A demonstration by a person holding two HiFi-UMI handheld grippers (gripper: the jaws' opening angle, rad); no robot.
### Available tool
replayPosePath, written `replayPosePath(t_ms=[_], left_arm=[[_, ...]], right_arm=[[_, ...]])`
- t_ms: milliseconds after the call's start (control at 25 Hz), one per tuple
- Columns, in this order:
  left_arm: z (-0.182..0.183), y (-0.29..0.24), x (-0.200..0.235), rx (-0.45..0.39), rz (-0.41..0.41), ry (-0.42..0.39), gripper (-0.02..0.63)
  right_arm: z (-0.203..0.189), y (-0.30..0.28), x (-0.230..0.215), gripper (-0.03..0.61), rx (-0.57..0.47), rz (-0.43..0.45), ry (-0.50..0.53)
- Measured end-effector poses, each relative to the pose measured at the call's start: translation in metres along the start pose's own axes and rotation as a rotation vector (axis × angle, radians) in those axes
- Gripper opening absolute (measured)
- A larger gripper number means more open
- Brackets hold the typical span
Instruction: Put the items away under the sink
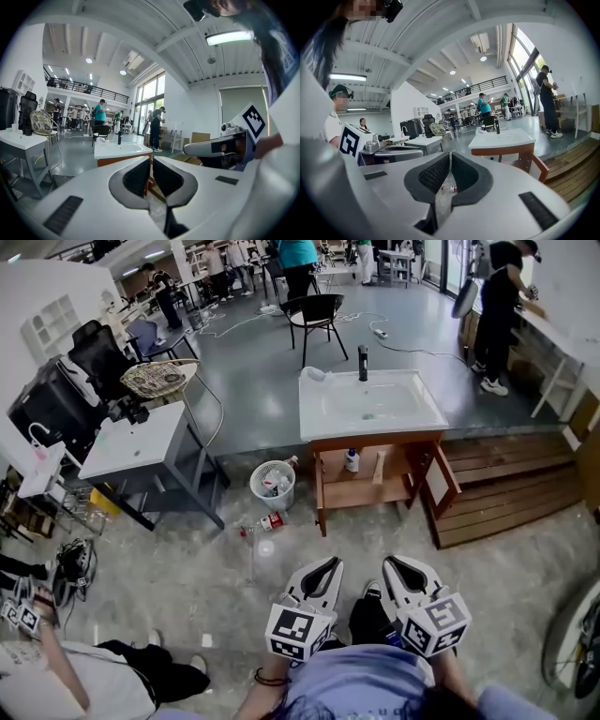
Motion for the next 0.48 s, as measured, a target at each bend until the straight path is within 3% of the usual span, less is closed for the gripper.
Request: replayPosePath(t_ms=[240, 480], left_arm=[[0.002, 0.004, -0.005, 0.002, -0.002, -0.01, 0.02], [0.002, 0.003, 0.006, -0.014, 0.048, -0.01, 0.02]], right_arm=[[0.004, 0.013, -0.012, 0.028, -0.013, -0.046, 0.003], [0.023, 0.024, -0.047, 0.028, -0.077, -0.117, 0.019]])
Point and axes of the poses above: the fingertips, and each gripper's own axes: y backward along the fingers, x to its left, z out of its top, the point moved 1 cm from there along y, backward along the fingers, and after that the axes turned 3 degrees about z, right-handed, at the moved point
